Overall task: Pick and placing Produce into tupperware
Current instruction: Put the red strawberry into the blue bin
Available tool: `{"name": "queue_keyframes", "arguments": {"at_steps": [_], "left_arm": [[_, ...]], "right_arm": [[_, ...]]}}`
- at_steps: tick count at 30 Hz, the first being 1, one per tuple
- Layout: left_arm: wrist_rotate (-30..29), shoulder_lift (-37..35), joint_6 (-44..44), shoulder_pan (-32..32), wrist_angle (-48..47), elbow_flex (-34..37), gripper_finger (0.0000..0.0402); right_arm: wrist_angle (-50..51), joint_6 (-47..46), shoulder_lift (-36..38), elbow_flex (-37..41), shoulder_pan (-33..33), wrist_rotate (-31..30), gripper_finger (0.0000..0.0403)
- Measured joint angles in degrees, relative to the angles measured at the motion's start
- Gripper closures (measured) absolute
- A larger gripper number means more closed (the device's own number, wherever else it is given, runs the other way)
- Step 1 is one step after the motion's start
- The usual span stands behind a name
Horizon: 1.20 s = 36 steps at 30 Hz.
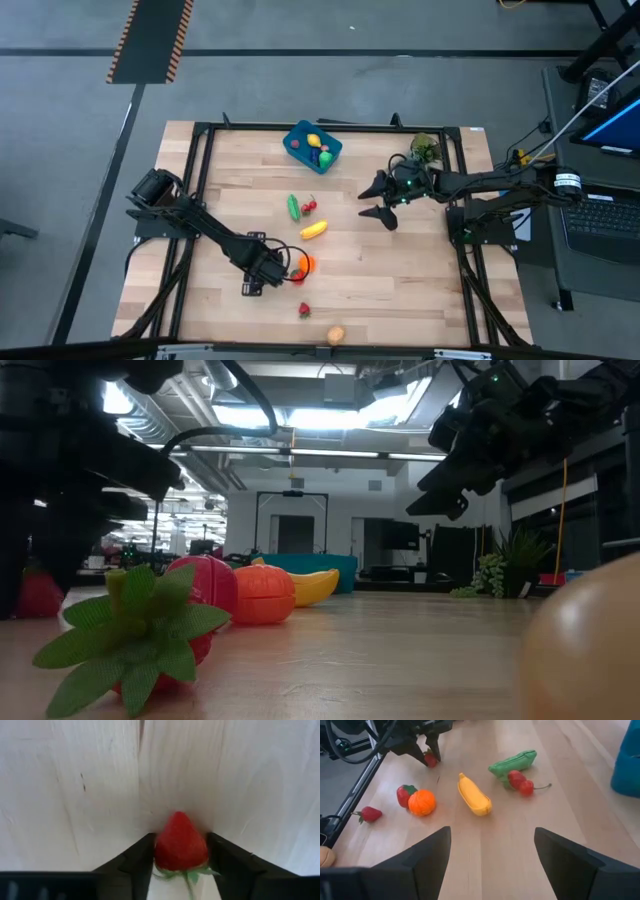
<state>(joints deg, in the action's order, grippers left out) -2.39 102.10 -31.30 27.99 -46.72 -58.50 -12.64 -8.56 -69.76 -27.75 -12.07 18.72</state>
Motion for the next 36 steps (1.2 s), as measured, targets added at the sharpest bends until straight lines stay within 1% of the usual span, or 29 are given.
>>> {"name": "queue_keyframes", "arguments": {"at_steps": [4, 11, 16, 18, 19, 25, 29, 32, 36], "left_arm": [[0.02, 0.02, -0.18, 0.00, 0.00, 0.04, 0.0272], [0.19, 0.07, -2.65, 0.00, -0.06, 0.08, 0.0274], [0.42, -0.44, -2.70, -0.10, -0.38, 0.18, 0.0274], [-0.16, -1.12, -2.42, -0.38, -0.69, 0.32, 0.0274], [-1.40, -1.75, -2.16, -0.61, -1.20, 0.43, 0.0274], [-2.47, -8.00, -1.53, -2.53, -3.47, 0.34, 0.0275], [-5.91, -13.50, 0.09, -3.53, -5.01, 0.26, 0.0275], [-9.96, -18.23, 0.22, -3.74, -7.96, 0.26, 0.0275], [-17.26, -25.32, 0.34, -3.61, -9.82, 0.26, 0.0275]], "right_arm": [[0.00, -0.01, 0.00, 0.00, 0.44, 0.00, 0.0114], [0.00, -0.15, 0.02, 0.00, 1.51, -0.02, 0.0114], [0.00, -0.06, 0.04, 0.00, 2.26, -0.02, 0.0114], [0.00, -0.06, 0.04, 0.00, 2.31, -0.02, 0.0114], [0.01, -0.06, 0.04, 0.00, 2.31, -0.02, 0.0114], [0.00, -0.15, 0.04, 0.00, 2.31, -0.02, 0.0114], [0.01, -0.17, 0.04, 0.00, 2.31, -0.02, 0.0114], [0.05, -0.17, 0.04, 0.02, 2.31, -0.02, 0.0114], [0.09, -0.19, 0.04, 0.02, 2.31, -0.02, 0.0114]]}}
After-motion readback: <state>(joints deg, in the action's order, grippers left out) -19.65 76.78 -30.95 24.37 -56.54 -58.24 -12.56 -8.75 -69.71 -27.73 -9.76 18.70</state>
